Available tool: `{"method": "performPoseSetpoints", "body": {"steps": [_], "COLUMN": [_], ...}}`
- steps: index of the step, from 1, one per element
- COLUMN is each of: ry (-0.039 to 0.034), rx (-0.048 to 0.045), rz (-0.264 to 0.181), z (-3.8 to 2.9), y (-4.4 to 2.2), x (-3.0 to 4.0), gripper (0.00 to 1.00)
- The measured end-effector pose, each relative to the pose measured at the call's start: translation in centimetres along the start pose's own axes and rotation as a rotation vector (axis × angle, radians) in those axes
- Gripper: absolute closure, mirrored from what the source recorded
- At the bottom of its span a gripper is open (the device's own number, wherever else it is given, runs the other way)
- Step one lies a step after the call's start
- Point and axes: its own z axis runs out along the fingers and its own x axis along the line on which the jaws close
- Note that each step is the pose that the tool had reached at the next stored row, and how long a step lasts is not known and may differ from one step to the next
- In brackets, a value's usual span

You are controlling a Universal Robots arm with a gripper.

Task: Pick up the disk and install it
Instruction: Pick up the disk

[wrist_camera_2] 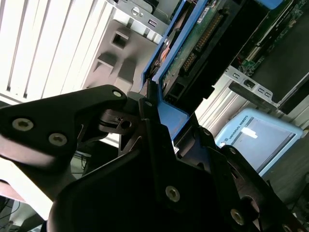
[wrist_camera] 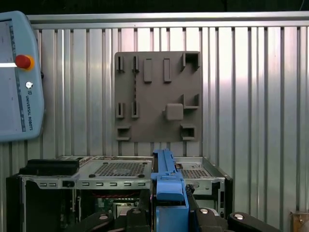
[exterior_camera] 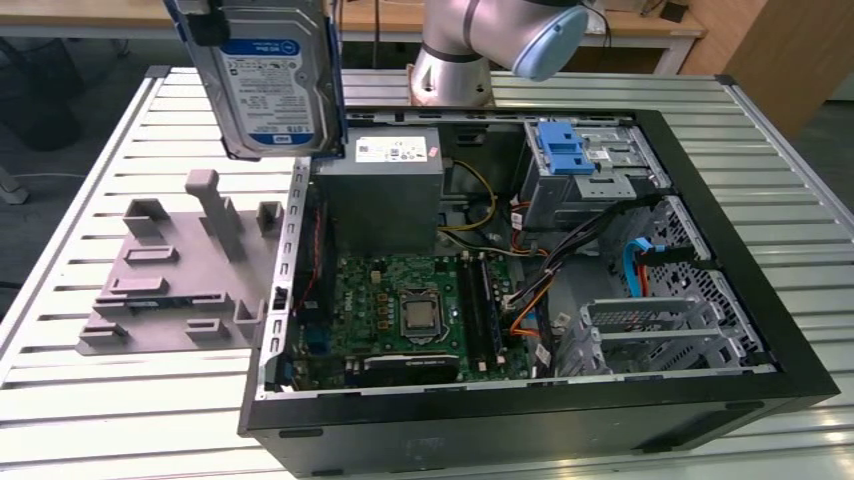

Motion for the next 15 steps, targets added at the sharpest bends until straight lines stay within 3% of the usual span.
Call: {"method": "performPoseSetpoints", "body": {"steps": [15], "ry": [-0.0012], "rx": [-0.0001], "rz": [0.000], "z": [0.03], "y": [-1.33], "x": [0.31], "gripper": [0.64]}}
